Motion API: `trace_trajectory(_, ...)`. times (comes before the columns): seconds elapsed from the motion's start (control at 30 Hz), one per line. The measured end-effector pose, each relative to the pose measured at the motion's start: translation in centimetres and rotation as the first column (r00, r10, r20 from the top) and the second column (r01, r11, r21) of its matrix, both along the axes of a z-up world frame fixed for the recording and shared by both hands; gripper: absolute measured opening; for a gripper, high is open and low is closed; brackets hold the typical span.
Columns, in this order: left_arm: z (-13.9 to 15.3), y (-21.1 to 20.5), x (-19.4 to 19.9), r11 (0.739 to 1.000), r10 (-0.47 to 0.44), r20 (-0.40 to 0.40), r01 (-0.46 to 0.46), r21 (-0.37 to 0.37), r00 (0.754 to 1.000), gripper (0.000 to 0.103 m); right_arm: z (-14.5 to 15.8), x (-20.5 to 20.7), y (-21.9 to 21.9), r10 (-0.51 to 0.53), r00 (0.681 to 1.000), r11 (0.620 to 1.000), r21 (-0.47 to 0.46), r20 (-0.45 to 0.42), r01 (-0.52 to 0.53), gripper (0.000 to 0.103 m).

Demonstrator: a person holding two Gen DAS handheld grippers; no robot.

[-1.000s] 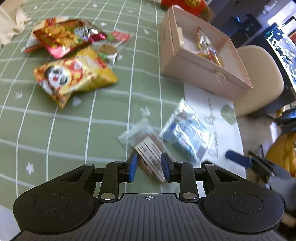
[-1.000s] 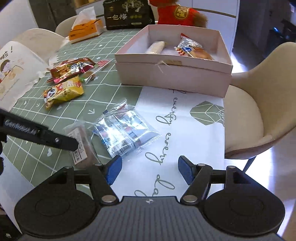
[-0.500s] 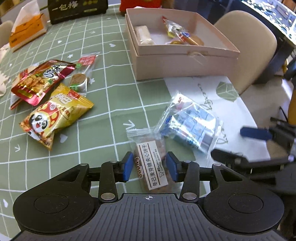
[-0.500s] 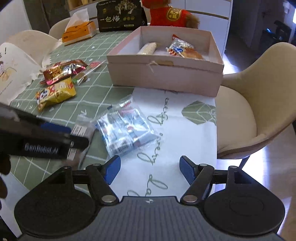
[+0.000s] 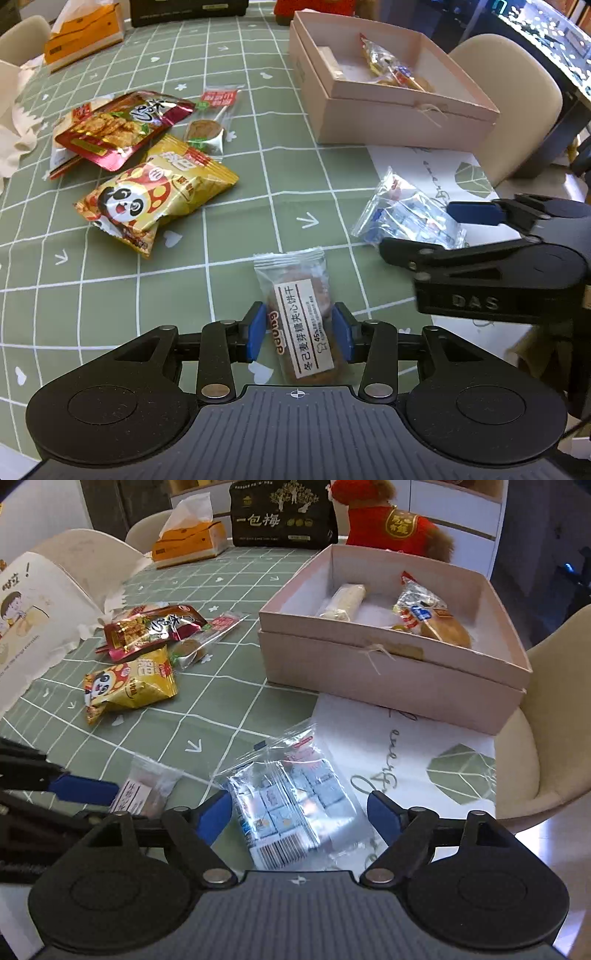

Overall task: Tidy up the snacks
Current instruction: 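Grasp the biscuit packet with the left gripper while the right grasps the blue-and-white candy bag, then lift the biscuit packet with the left gripper while the right lifts the candy bag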

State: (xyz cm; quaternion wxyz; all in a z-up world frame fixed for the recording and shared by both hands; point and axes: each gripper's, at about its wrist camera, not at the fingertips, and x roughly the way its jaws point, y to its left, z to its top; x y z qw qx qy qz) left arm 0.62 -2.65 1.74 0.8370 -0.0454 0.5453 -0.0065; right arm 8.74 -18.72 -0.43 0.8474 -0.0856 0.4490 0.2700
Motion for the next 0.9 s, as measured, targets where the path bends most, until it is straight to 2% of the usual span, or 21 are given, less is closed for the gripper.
trace_trajectory(0.23,0.1,0.2,-0.3,1.0,-0.002,0.007,0.002,-0.016,1.0,0.042,-0.4,-0.4,0.5,0.029,0.999,0.999,-0.043,0.044,-0.027,0.084)
trace_trajectory(0.5,0.1,0.5,-0.3,0.999,0.013,0.014,-0.012,-0.031,1.0,0.043,-0.4,-0.1,0.5,0.018,0.999,0.999,-0.028,0.05,-0.016,0.084)
trace_trajectory(0.53,0.1,0.6,-0.3,0.999,0.017,0.017,-0.017,-0.038,1.0,0.043,-0.2,-0.1,0.4,0.013,0.999,1.0,-0.022,0.051,-0.012,0.079)
trace_trajectory(0.57,0.1,0.7,-0.3,0.999,0.021,0.022,-0.02,-0.045,1.0,0.043,-0.1,-0.2,0.3,0.012,0.999,1.0,-0.018,0.052,-0.011,0.069)
trace_trajectory(0.63,0.1,0.7,-0.1,0.998,0.03,0.031,-0.028,-0.058,0.999,0.042,0.3,-0.2,0.1,0.015,0.999,1.0,-0.007,0.043,-0.014,0.064)
trace_trajectory(0.73,0.0,0.6,0.4,0.997,0.036,0.039,-0.034,-0.064,0.999,0.043,0.9,-0.7,-0.8,-0.003,0.999,1.0,0.01,0.042,0.003,0.062)
trace_trajectory(0.9,0.0,-0.6,1.2,1.0,-0.013,0.027,0.013,-0.011,1.0,0.047,1.2,-1.5,-2.2,-0.03,0.999,1.0,-0.007,0.029,0.03,0.062)
